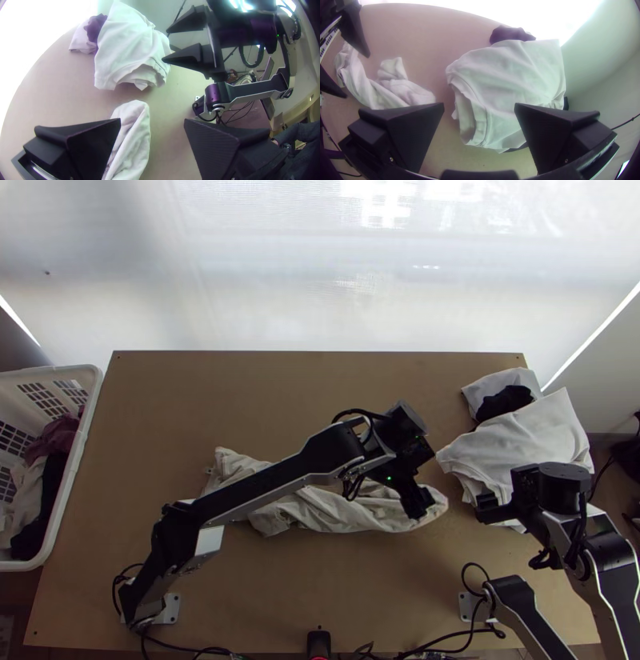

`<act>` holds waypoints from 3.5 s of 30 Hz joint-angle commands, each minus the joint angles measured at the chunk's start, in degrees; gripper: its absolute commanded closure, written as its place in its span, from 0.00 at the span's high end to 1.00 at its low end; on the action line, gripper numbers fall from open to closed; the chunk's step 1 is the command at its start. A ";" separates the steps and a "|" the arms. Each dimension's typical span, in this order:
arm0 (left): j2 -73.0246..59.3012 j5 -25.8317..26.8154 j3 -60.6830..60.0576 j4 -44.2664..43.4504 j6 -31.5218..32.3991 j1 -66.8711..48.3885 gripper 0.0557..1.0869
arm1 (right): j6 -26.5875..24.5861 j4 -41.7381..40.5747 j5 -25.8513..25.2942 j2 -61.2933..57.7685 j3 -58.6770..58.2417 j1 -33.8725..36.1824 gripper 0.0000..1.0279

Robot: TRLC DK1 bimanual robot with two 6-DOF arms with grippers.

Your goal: Fold the t-shirt

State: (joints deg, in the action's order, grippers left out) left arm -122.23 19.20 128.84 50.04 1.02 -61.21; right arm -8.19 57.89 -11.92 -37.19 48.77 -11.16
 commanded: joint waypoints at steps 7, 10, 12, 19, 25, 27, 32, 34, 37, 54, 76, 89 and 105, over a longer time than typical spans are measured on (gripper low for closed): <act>15.45 -6.72 -9.48 8.67 -6.20 9.27 0.95 | 0.63 -1.90 0.15 -2.98 0.09 -0.27 0.95; 21.69 -6.72 -19.59 8.67 -8.75 15.51 0.95 | 0.71 -2.43 0.59 -3.86 -0.52 -1.41 0.95; 25.29 -6.81 -27.67 9.46 -12.79 20.08 0.95 | 0.71 -2.60 0.76 -4.91 -0.70 -2.47 0.95; 35.40 -9.45 -47.45 10.34 -19.30 35.81 0.95 | 0.63 -5.51 1.02 -9.13 -0.61 -5.63 0.95; 39.53 -13.75 -59.14 7.18 -25.98 47.15 0.95 | 0.63 -6.82 2.61 -14.40 -2.10 -10.11 0.95; 40.58 -13.75 -61.16 6.56 -26.77 48.99 0.95 | 0.89 -6.82 3.92 -17.21 -2.37 -10.81 0.95; 43.31 -16.92 -67.05 2.08 -30.55 51.54 0.95 | 1.77 -8.14 5.33 -22.14 -3.51 -14.68 0.93; 43.40 -16.92 -68.02 1.20 -31.07 52.51 0.95 | 2.03 -8.76 5.51 -24.16 -3.86 -15.21 0.93; 43.31 -17.00 -70.56 -0.91 -33.01 54.44 0.95 | 2.03 -9.55 5.95 -26.44 -4.30 -15.56 0.93; 44.80 -16.56 -69.16 0.41 -31.43 53.30 0.79 | 0.01 0.38 7.53 -27.32 -0.61 -20.31 0.95; 42.78 -14.10 -67.40 1.37 -22.90 37.22 0.90 | 0.28 0.38 13.33 -28.20 -3.86 -23.21 0.95; 36.37 -15.86 -72.67 -10.05 -23.96 40.29 0.85 | 0.71 -2.60 13.33 -29.17 -4.13 -23.21 0.92; 33.99 -14.72 -74.52 -13.13 -22.29 41.35 0.04 | -0.69 -5.51 18.51 -29.17 -5.80 -23.91 0.28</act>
State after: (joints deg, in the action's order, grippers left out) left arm -87.81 3.81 55.24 37.58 -22.55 -19.99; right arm -7.94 54.52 4.14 -66.32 44.07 -34.87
